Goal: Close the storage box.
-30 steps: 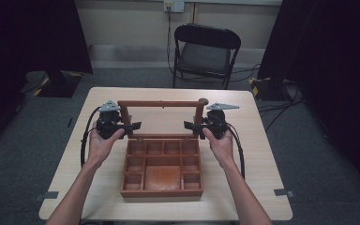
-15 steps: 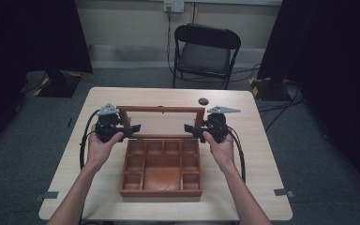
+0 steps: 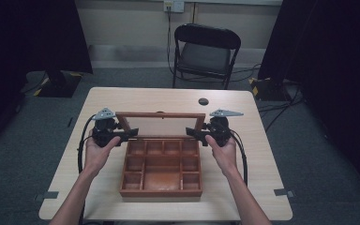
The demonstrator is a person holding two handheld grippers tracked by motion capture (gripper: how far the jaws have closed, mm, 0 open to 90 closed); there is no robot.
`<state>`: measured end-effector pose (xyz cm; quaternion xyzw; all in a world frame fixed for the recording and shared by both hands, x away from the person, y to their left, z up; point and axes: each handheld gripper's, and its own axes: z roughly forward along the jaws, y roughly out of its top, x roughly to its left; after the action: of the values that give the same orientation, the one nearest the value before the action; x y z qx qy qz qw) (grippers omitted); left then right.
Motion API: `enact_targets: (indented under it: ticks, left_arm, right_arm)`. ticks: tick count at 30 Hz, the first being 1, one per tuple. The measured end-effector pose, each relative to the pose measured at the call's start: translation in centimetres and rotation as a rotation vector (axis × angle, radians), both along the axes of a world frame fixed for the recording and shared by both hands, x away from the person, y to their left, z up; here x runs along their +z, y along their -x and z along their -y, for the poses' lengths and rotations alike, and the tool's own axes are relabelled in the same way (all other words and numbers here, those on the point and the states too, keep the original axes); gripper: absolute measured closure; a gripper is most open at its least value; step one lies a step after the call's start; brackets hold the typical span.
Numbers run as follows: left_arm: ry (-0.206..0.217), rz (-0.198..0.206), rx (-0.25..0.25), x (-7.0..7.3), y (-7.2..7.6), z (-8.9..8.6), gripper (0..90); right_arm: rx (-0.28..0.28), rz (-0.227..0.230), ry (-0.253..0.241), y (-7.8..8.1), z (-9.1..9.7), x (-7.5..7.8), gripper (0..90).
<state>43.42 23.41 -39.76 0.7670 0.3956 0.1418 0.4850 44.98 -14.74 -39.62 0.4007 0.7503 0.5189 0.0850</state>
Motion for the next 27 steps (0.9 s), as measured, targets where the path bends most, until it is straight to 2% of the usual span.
enact_targets:
  ticks: [7, 14, 19, 27]
  left_arm:
    - [-0.011, -0.008, -0.001, -0.3, 0.4, -0.5, 40.1]
    - [-0.028, -0.005, -0.014, -0.5, 1.0, -0.2, 38.8]
    - [-0.03, 0.0, -0.017, -0.7, 1.6, -0.2, 38.7]
    - [-0.042, 0.011, -0.014, -0.8, 2.5, -0.2, 38.0]
  right_arm:
    - [0.001, -0.002, -0.012, 0.6, 0.6, -0.4, 38.3]
    - [0.014, 0.004, 0.017, 1.3, 0.6, -0.5, 38.0]
    - [0.015, 0.013, 0.015, 1.9, 0.8, -0.8, 36.5]
    - [0.019, 0.042, 0.075, 3.0, 0.5, -0.7, 36.0]
